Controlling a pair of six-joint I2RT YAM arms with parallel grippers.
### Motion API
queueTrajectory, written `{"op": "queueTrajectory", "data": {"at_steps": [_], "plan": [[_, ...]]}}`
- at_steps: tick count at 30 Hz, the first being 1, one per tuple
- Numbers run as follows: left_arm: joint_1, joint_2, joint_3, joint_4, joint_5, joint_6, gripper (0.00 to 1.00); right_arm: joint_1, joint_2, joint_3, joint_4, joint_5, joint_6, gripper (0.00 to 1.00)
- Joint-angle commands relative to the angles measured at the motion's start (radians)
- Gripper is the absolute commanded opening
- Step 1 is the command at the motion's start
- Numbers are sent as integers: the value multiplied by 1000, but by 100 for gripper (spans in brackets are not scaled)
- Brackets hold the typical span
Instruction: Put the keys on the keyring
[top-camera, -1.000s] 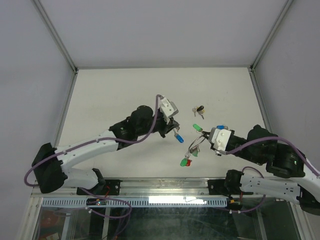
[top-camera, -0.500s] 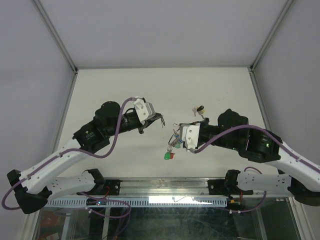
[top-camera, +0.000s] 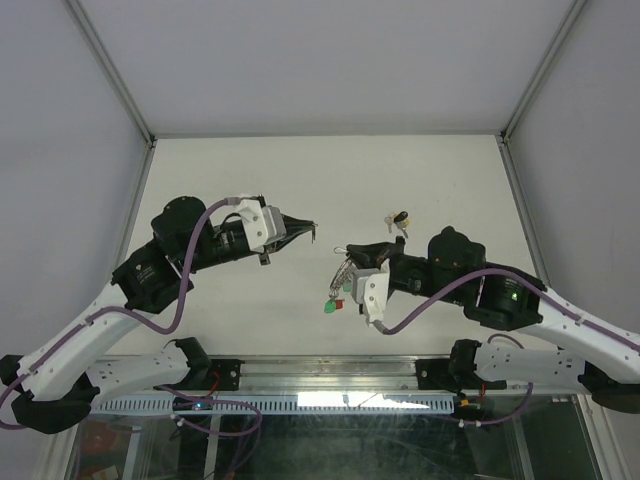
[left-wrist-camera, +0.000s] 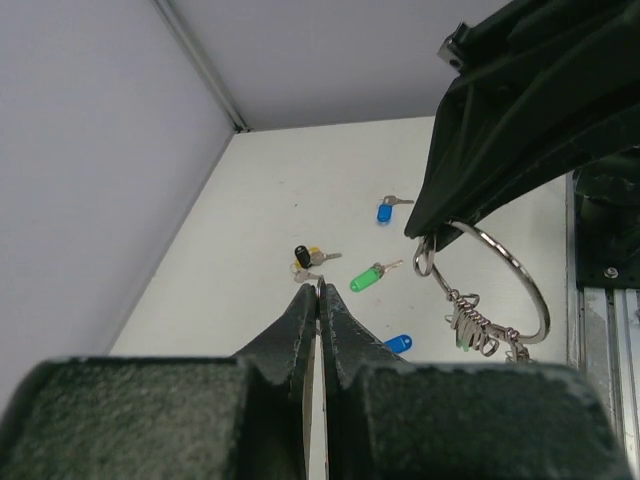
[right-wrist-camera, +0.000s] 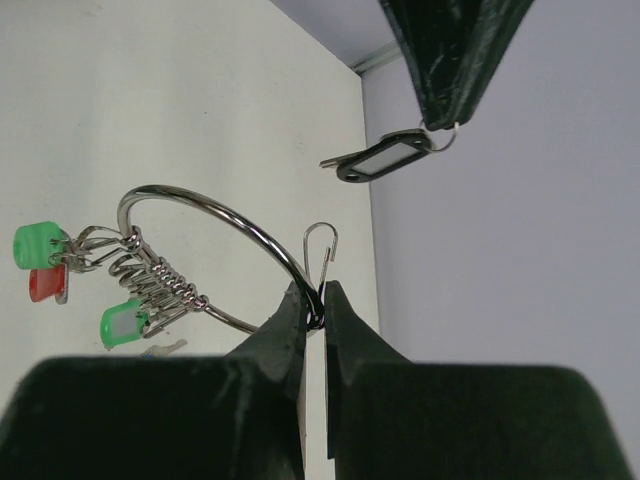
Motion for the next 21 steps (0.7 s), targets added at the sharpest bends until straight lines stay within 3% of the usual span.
{"op": "queueTrajectory", "data": {"at_steps": [1,21], "plan": [[9,-14,64,-9,75,37,0,10,-34,-49,212,-4,-157,0],[8,25,174,-163,289,92,0,10,2,86,102,-269,-172,0]]}}
